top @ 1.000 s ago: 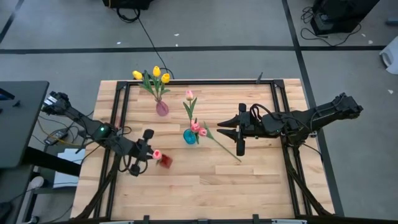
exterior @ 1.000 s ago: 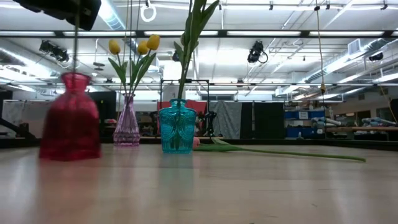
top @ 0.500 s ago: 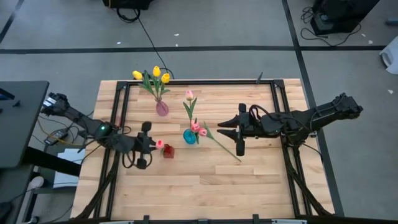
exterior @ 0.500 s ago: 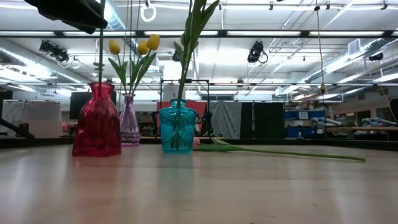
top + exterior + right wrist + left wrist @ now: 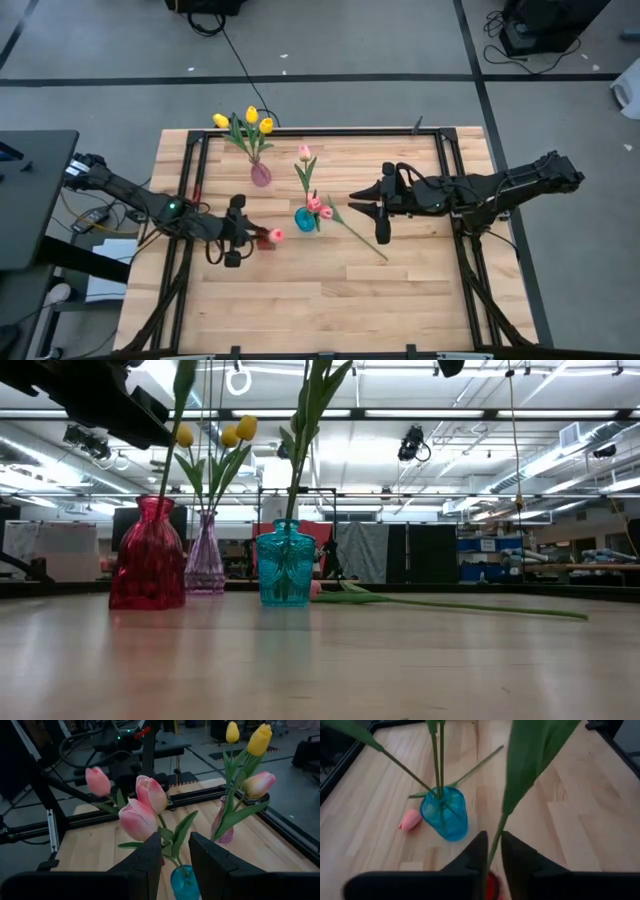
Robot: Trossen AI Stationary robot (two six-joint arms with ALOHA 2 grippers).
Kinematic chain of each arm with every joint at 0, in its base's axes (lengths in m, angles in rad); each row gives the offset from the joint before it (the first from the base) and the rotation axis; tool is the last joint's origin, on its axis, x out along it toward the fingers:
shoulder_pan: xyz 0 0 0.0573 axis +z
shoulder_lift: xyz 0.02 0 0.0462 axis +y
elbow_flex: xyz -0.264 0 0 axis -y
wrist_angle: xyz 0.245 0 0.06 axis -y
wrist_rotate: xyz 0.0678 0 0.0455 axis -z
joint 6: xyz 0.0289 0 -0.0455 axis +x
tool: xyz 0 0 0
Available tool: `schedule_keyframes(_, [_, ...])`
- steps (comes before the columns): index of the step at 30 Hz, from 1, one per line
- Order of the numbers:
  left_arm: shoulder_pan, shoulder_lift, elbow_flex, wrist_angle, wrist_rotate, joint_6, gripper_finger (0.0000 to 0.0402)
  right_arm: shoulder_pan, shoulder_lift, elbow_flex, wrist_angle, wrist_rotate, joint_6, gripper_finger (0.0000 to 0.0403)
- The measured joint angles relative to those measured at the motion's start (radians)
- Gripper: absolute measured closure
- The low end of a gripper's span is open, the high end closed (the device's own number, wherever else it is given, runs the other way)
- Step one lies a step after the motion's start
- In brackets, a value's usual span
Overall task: Sort flowers into vase by color
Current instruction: Put the pink flower into the red flower vase
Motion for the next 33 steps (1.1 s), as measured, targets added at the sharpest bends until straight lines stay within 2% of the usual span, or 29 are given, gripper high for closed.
schedule_keyframes(6, [0.000,-0.052,0.000,-0.006,0.003,-0.008,0.0265,0.000,0.000,0.000,-0.057,0.006,0.051,0.0290])
schedule_keyframes(10, [0.000,-0.106,0.035,-0.093,-0.004,-0.011,0.0236,0.000,0.000,0.000,-0.108,0.008,0.089,0.0290])
schedule_keyframes(14, [0.000,-0.178,0.090,-0.139,-0.061,-0.017,0.0233,-0.007,0.008,-0.023,-0.174,0.011,0.154,0.0290])
schedule_keyframes(21, [0.001,-0.258,0.097,-0.135,-0.234,-0.020,0.0232,-0.054,0.101,-0.209,-0.153,0.038,0.304,0.0290])
schedule_keyframes(24, [0.001,-0.262,0.097,-0.122,-0.243,-0.020,0.0232,-0.067,0.182,-0.252,-0.131,0.037,0.341,0.0290])
schedule_keyframes(33, [0.001,-0.260,0.096,-0.076,-0.247,-0.024,0.0232,-0.045,0.427,-0.254,0.009,0.064,0.337,0.0290])
